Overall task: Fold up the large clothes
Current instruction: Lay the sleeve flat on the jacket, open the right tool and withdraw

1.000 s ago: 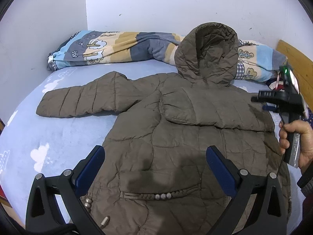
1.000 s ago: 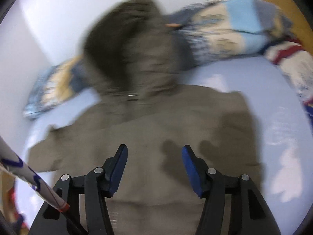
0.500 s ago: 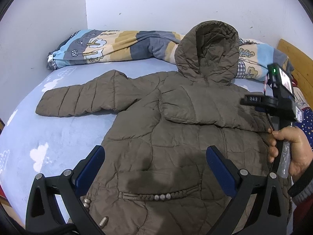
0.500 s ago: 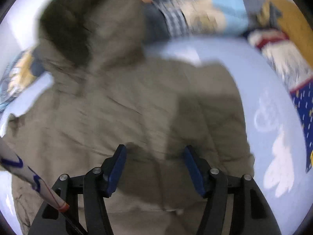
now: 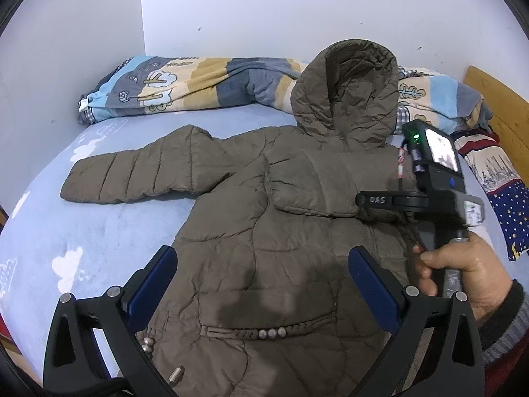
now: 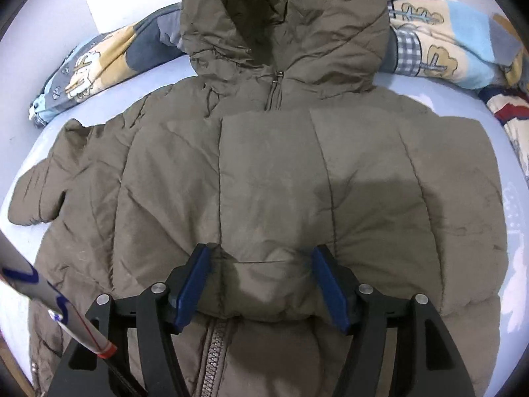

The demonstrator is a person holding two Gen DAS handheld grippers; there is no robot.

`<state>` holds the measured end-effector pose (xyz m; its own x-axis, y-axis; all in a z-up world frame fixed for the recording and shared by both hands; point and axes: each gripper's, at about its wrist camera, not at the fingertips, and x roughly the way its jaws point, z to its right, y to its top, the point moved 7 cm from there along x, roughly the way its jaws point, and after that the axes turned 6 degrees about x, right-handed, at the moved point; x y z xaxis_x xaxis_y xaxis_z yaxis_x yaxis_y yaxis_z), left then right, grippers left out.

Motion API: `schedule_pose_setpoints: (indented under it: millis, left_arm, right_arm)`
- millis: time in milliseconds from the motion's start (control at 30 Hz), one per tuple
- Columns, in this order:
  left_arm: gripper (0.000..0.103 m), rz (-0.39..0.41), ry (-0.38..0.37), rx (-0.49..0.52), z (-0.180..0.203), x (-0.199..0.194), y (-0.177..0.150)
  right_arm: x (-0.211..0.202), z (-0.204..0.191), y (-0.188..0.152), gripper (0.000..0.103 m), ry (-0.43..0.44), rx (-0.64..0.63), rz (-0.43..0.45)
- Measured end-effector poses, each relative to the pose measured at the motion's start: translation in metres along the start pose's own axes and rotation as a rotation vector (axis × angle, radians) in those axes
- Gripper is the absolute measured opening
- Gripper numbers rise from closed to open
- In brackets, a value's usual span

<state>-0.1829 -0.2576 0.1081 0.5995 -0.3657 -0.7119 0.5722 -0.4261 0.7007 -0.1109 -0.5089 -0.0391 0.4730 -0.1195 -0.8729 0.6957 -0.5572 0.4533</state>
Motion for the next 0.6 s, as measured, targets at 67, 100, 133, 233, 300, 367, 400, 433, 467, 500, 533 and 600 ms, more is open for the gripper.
schedule_pose_setpoints:
  millis: [67,100,133,233,300,367,400,433,467,500,533,600]
  left_arm:
    - [0.103,0.007,-0.005,-0.002,0.001,-0.003,0.001]
    - [0.103,0.009,-0.007,-0.004,0.003,-0.004,0.001]
    - [0.103,0.012,-0.011,-0.007,0.004,-0.005,0.002]
    - [0.103,0.018,-0.016,-0.002,0.009,-0.008,0.002]
    - [0.103,0.026,-0.013,0.007,0.012,-0.011,0.003]
    - [0.103,0.033,-0.003,0.013,0.014,-0.013,0.004]
    - [0.103,0.038,0.003,0.015,0.015,-0.014,0.005]
    - [0.103,0.04,0.005,0.016,0.016,-0.015,0.005]
    - [0.103,0.04,0.004,0.015,0.017,-0.016,0.004]
    - [0.103,0.039,0.003,0.016,0.018,-0.015,0.003]
    - [0.103,0.038,0.003,0.019,0.019,-0.016,0.002]
    - [0.103,0.042,0.009,0.03,0.022,-0.018,0.001]
  right_arm:
    - [-0.008,0.0,0.004,0.069,0.016,0.015,0.005]
    - [-0.017,0.0,0.003,0.069,0.018,0.018,0.012]
    - [-0.025,-0.001,0.001,0.069,0.021,0.019,0.02]
    - [-0.056,-0.002,-0.011,0.069,0.043,0.026,0.046]
    - [-0.078,-0.001,-0.024,0.069,0.046,0.033,0.057]
    - [-0.097,0.0,-0.031,0.069,0.063,0.041,0.064]
    - [-0.108,0.003,-0.034,0.069,0.068,0.045,0.071]
    - [-0.12,0.005,-0.039,0.069,0.071,0.055,0.085]
    - [-0.131,0.007,-0.043,0.069,0.077,0.064,0.097]
    - [-0.146,0.008,-0.05,0.069,0.089,0.073,0.109]
    - [-0.157,0.009,-0.055,0.069,0.098,0.078,0.123]
    - [-0.181,0.012,-0.069,0.07,0.108,0.086,0.158]
